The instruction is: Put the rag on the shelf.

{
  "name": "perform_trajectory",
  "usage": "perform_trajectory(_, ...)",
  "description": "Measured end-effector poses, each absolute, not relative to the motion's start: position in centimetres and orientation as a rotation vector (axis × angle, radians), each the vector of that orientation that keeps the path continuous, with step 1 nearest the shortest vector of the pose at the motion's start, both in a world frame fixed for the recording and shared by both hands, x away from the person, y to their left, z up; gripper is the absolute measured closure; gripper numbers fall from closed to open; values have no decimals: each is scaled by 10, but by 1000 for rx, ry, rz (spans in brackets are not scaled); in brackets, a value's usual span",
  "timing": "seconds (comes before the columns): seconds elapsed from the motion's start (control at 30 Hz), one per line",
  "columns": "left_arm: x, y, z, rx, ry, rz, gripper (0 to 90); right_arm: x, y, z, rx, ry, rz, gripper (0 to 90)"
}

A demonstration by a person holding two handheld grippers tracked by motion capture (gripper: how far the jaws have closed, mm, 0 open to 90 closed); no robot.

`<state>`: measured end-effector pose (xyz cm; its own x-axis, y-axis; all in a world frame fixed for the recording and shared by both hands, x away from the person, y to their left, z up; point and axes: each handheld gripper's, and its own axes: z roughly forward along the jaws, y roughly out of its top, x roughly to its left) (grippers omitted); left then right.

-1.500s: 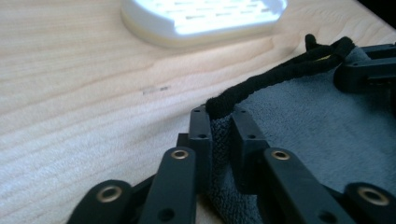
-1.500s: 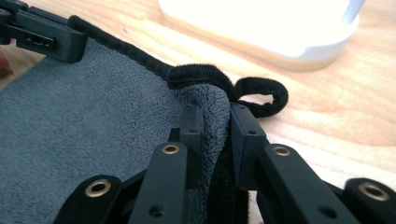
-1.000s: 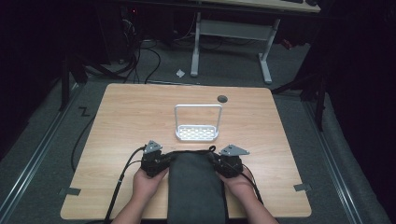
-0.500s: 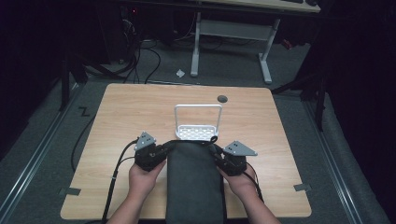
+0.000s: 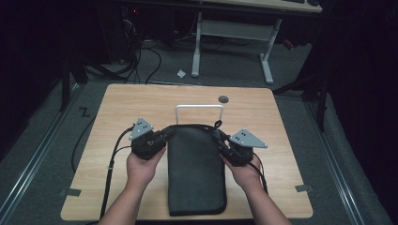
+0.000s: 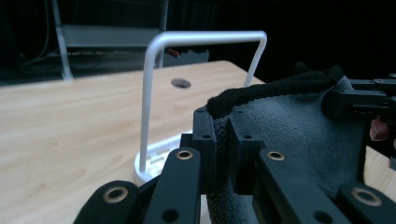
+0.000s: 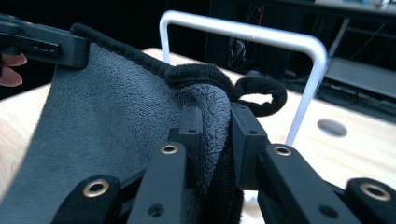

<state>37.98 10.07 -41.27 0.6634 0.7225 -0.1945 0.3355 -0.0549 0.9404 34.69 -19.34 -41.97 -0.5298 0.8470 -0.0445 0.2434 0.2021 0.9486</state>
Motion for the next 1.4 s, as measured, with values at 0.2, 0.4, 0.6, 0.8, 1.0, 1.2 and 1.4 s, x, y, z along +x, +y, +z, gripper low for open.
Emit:
perform_trajectory(0.2,383,101,-392,1624,850,426,829,353,-192,-398,993,1845,1363,772)
perform_trajectory(0.4,388,102,-373,1594,825,463,829,360,-191,-380,975,1810,1382,772)
perform_trajectory(0.6,390,103,-355,1566,798,497,830,363,-189,-363,951,1775,1400,772)
perform_trajectory(0.8,395,103,-342,1550,773,524,830,367,-189,-349,925,1752,1406,772)
perform_trajectory(1.0,403,103,-334,1540,766,535,831,373,-188,-337,918,1739,1408,772)
perform_trajectory(1.2,414,102,-325,1542,754,557,831,379,-188,-330,908,1727,1402,772)
perform_trajectory(1.4,428,98,-321,1552,740,577,831,392,-191,-328,926,1717,1405,772)
